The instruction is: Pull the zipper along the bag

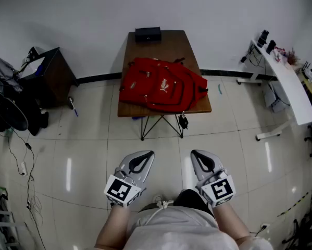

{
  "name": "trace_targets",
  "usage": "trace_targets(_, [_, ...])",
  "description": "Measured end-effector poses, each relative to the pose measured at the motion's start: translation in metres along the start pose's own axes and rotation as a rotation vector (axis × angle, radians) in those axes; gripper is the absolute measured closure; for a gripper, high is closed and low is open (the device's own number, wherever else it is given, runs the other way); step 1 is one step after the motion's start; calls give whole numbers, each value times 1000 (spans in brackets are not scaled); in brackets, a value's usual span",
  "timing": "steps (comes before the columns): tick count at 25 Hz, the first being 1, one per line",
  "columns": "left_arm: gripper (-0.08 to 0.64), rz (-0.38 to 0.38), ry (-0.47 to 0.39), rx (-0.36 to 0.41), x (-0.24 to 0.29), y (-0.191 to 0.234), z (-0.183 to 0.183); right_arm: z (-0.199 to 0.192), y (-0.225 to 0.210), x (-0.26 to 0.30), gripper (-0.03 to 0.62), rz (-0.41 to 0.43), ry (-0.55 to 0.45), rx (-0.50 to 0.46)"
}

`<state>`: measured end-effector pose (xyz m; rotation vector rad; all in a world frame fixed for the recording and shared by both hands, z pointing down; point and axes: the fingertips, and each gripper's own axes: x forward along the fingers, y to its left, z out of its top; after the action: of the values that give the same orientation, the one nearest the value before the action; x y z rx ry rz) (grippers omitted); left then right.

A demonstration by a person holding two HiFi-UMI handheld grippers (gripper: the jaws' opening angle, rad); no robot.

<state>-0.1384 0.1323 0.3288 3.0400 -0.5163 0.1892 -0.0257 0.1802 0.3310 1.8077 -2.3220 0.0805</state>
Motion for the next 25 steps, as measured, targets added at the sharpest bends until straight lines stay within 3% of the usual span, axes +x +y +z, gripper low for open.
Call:
trace_targets(5, [554, -4, 15, -41, 18, 10, -14, -11, -27, 11, 588, -35, 22, 40])
trace_targets(10, [554, 24, 36, -47, 59, 31, -22, -16, -69, 37, 588, -2, 20, 44])
trace_targets(14, [554, 70, 30, -74, 105, 51, -23, -17, -127, 62, 588, 33, 17, 34])
trace_targets(25, [554, 253, 72, -102, 218, 94, -35, -43, -245, 129, 588, 228, 50, -8])
